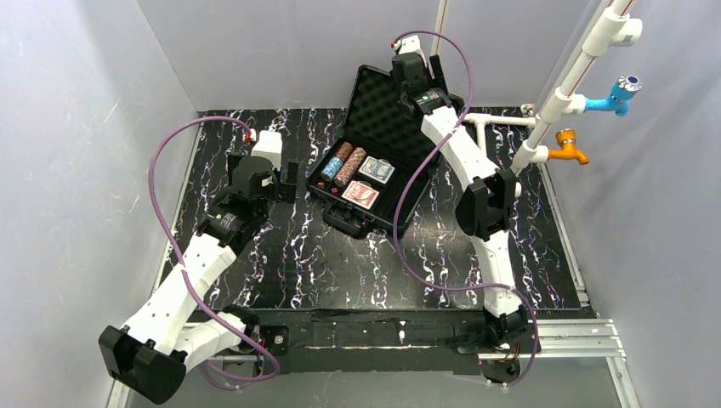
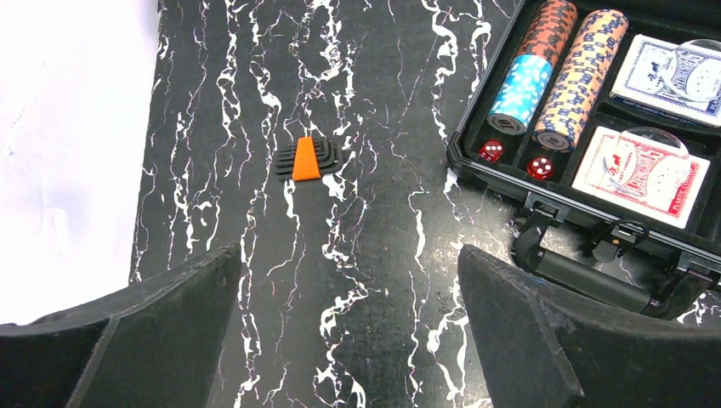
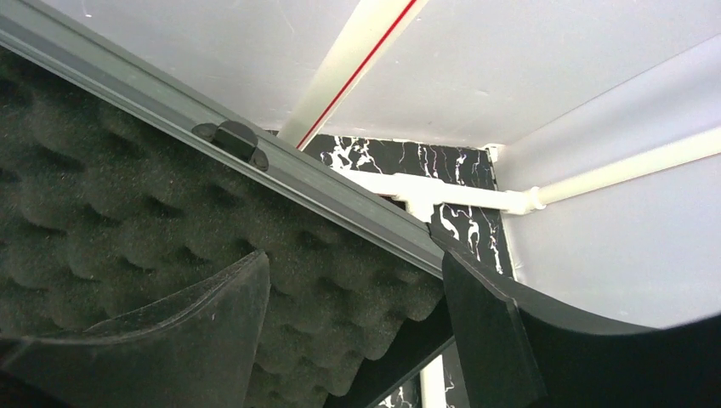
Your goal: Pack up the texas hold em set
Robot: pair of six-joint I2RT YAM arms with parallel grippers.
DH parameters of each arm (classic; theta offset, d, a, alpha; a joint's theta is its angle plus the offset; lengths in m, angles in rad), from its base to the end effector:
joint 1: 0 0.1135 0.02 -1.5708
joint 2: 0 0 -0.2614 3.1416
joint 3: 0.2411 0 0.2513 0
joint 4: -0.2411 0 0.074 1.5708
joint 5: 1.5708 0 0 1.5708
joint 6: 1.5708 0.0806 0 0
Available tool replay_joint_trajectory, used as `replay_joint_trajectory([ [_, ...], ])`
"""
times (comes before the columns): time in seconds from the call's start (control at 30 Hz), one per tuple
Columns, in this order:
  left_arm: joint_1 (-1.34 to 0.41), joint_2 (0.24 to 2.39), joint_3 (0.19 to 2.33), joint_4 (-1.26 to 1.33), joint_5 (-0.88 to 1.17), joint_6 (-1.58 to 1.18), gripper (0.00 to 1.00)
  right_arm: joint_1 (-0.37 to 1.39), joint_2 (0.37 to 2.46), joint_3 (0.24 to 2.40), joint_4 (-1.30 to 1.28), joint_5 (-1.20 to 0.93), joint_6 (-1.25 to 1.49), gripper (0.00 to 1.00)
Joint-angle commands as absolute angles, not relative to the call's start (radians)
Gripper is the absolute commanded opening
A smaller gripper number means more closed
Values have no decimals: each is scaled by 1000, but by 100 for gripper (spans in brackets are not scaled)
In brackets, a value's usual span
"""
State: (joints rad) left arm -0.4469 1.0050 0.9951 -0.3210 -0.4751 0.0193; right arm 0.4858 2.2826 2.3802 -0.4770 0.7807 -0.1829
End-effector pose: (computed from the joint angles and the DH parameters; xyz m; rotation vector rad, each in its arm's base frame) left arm 0.2524 -0.0801 0.3444 0.1156 1.8632 0.1566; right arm 0.5126 0.2065 0.3463 -0.1167 1.8692 -0.5493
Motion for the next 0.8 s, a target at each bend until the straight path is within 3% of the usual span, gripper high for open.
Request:
replay_joint_trajectory([
  [0.0,-445,997,985,-307,-468,21,100,464,2296,2446,-403,769,-152,81],
  [0.27,-445,997,985,-311,-464,22,99,438,2321,2459,-385,726,-140,77],
  [0.77,-446,1002,985,-311,-463,25,99,424,2355,2454,-402,676,-140,81],
])
